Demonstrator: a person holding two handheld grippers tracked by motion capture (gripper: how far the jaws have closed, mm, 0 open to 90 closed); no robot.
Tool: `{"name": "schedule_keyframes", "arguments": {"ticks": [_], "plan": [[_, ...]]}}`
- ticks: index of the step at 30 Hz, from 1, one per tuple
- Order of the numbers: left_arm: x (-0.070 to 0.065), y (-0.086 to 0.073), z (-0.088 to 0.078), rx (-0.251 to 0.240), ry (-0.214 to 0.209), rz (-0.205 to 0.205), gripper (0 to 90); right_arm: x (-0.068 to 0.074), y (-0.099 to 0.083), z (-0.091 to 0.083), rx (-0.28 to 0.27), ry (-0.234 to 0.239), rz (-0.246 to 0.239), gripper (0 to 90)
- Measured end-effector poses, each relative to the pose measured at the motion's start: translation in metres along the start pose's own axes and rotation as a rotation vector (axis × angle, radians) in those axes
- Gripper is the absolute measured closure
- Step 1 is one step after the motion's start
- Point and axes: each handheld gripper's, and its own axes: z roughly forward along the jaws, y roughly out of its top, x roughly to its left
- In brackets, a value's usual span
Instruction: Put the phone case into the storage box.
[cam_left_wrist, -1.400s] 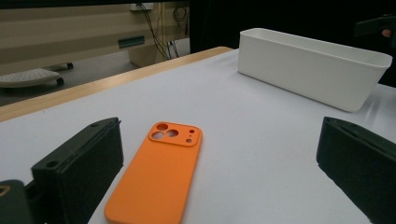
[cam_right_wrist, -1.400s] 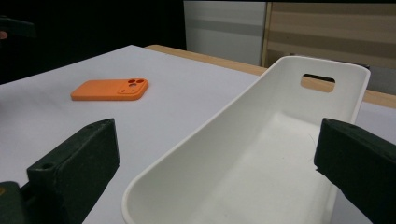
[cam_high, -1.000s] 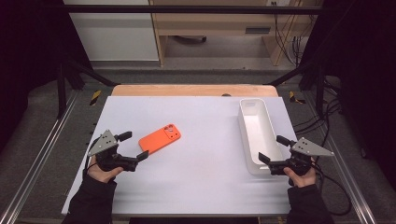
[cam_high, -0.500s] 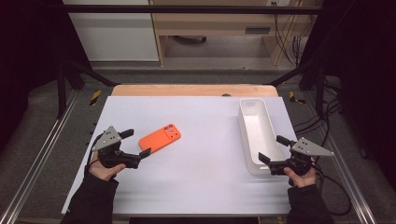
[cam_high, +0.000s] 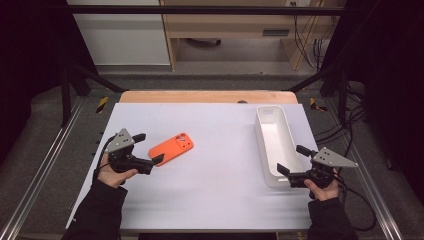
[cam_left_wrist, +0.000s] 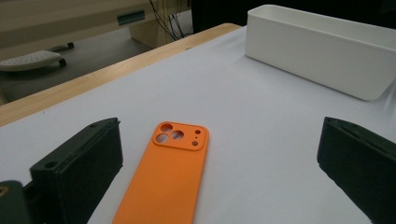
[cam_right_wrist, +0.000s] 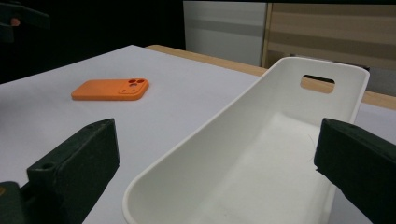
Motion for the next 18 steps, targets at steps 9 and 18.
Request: {"name": "schedule_keyframes", "arguments": {"ticks": [9,18], "plan": [[0.007,0.002,0.012,0.04,0.014,-0.009,0.1,0.0,0.0,0.0,-0.001,-0.002,0.0,0.4],[0.019,0.003,0.022,0.074,0.065,-0.047,3.5,0.0,0.0,0.0,0.0,-0.003,0.001,0.4]]}}
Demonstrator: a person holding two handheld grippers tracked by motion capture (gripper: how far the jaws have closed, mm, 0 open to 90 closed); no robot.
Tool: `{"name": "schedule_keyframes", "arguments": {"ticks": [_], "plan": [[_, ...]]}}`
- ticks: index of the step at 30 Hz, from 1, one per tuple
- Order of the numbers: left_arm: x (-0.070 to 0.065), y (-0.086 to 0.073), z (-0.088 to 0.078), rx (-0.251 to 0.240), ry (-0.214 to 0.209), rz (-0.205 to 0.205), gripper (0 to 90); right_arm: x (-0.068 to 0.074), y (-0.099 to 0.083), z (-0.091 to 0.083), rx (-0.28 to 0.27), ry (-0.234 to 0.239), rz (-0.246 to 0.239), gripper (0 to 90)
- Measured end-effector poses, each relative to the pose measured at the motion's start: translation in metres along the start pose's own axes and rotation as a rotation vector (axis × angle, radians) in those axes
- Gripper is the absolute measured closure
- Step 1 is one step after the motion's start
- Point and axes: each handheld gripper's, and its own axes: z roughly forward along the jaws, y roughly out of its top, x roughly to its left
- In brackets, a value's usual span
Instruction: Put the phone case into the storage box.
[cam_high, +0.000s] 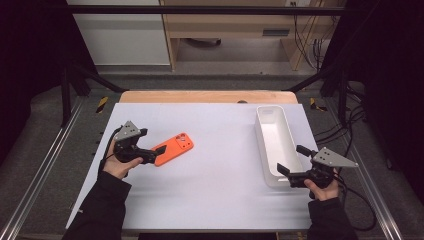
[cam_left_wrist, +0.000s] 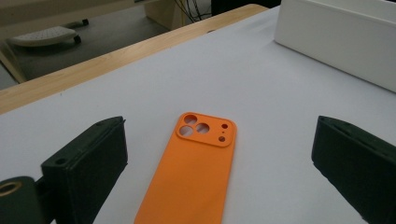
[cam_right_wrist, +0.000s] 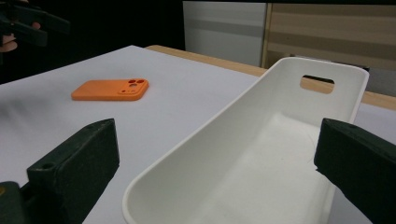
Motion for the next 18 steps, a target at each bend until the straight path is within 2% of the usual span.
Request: {"name": "schedule_keyframes", "arguments": {"ticks": [9,11,14,18], "plan": [[0.012,-0.004,0.012,0.037,0.06,-0.04,9.6,0.0,0.0,0.0,-0.001,0.0,-0.002,0.4],[0.014,-0.004,0.013,0.046,0.071,-0.042,11.3,0.0,0.0,0.0,-0.001,0.0,0.0,0.4],[0.018,-0.006,0.018,0.056,0.119,-0.045,14.4,0.0,0.0,0.0,0.0,-0.001,0.0,0.4],[0.02,-0.007,0.023,0.054,0.136,-0.049,20.8,0.0,0.0,0.0,0.001,-0.001,0.0,0.4]]}}
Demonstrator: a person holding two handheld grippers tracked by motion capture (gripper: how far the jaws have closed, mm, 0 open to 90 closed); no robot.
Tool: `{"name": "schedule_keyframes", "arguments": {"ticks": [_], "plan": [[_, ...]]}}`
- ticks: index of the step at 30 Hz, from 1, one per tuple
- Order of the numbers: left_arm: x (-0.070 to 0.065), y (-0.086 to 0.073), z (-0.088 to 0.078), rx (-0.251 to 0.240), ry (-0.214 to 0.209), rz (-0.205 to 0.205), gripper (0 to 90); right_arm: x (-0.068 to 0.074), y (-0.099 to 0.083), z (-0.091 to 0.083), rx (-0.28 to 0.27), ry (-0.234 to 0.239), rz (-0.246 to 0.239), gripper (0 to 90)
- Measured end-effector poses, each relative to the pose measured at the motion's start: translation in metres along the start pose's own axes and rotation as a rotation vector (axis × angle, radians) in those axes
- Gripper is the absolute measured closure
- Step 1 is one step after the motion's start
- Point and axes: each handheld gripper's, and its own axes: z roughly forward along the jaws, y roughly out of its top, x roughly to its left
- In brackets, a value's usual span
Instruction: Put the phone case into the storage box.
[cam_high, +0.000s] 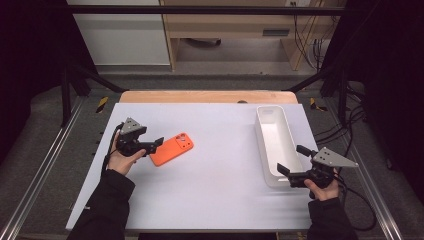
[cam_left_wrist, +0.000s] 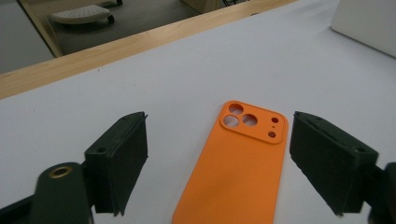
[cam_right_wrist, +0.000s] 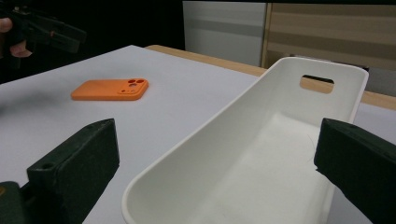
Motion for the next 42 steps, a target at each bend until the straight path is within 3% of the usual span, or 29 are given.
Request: {"name": "schedule_keyframes", "arguments": {"ticks": [7,14,25,42], "plan": [[0.002,-0.002,0.008,0.011,0.051,0.009,34.0,0.0,0.0,0.0,0.0,0.0,-0.002,0.4],[0.008,-0.004,0.013,0.02,0.073,-0.016,44.9,0.0,0.0,-0.001,-0.001,0.001,-0.001,0.4],[0.016,-0.009,0.022,0.056,0.078,-0.058,63.1,0.0,0.0,0.0,0.0,0.004,-0.002,0.4],[0.018,-0.019,0.043,0.165,0.083,-0.063,83.4,0.001,0.0,0.001,0.008,0.006,-0.006,0.4]]}}
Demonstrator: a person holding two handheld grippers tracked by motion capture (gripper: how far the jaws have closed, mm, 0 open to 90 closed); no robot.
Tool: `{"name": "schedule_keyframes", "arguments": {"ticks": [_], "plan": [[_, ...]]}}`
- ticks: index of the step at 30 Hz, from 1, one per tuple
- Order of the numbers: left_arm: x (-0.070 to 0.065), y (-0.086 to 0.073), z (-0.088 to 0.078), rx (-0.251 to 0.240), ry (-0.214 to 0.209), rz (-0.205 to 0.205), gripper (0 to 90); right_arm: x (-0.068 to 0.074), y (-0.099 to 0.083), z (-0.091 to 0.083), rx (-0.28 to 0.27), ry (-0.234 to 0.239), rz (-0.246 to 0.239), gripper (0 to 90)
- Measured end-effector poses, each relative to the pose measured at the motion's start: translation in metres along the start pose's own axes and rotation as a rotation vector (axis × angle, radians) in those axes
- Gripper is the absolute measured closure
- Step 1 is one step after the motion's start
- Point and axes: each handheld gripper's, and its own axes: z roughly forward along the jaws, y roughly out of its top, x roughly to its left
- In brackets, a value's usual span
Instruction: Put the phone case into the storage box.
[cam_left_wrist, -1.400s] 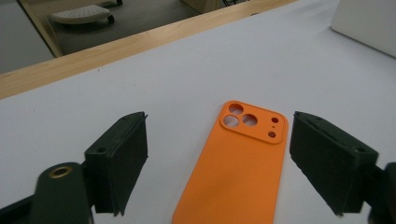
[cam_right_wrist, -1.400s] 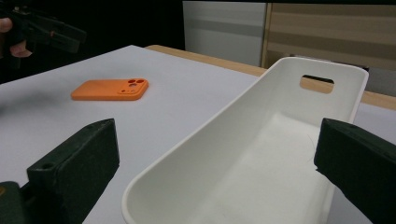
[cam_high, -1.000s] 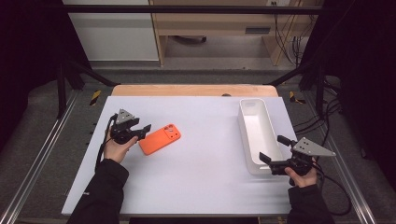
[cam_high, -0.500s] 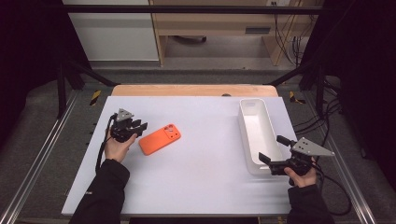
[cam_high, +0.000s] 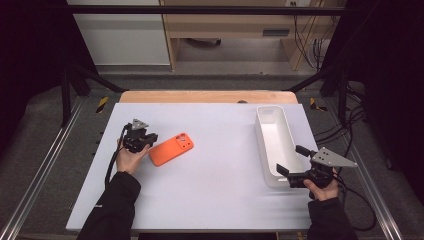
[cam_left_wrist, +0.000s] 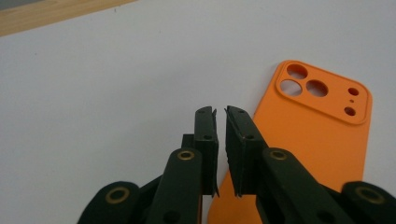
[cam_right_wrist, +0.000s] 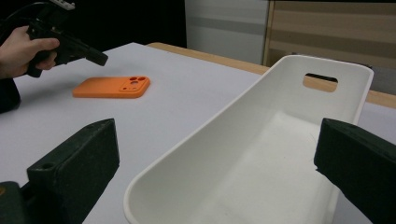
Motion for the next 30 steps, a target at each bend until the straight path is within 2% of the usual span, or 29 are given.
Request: {"name": "schedule_keyframes", "arguments": {"ticks": [11,19,30], "plan": [[0.002,-0.007,0.011,0.071,0.018,0.002,89.4,0.0,0.0,0.0,0.0,-0.001,-0.001,0.4],[0.003,-0.01,0.015,0.106,-0.003,-0.003,89.7,0.0,0.0,0.0,0.001,0.0,-0.004,0.4],[0.001,-0.01,0.013,0.116,-0.014,-0.003,89.9,0.0,0.0,0.0,0.002,0.001,-0.003,0.4]]}}
